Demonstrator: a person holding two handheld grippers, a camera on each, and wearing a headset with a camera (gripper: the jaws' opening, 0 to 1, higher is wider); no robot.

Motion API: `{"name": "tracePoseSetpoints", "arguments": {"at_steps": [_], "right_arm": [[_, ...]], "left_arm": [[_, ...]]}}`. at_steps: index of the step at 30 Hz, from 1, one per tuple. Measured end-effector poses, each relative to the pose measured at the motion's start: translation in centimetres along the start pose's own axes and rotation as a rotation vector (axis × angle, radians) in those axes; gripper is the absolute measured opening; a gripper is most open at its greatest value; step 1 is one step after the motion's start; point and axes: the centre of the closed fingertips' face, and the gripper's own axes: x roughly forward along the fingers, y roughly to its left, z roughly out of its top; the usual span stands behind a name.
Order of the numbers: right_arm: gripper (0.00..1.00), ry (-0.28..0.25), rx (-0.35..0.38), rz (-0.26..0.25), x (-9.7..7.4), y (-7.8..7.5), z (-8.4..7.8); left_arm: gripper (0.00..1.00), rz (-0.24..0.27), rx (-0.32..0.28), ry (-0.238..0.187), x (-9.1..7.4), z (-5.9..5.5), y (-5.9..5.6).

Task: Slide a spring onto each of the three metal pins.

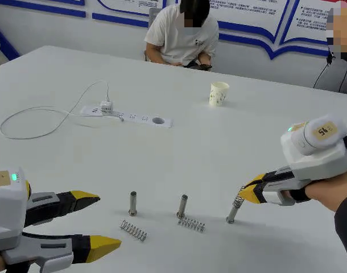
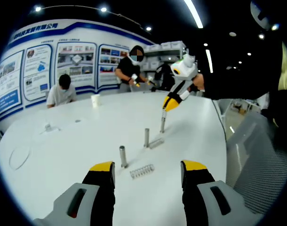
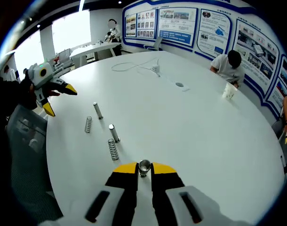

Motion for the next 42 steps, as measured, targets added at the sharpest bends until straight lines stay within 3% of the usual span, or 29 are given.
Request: {"name": "tracePoseSetpoints", "arguments": {"at_steps": [26,42], "right_arm": [[0.12,0.059,0.021,0.015,2.9,0.2,-2.7],[0.17,0.048,0.009,0.007,2.8,0.2,-2.7]], "left_arm": [[0.57,0.002,-0.007,0.01,0.0,-0.3,-0.2],[0.56,0.002,-0.007,0.009,0.1,-0.3,-0.1]]}}
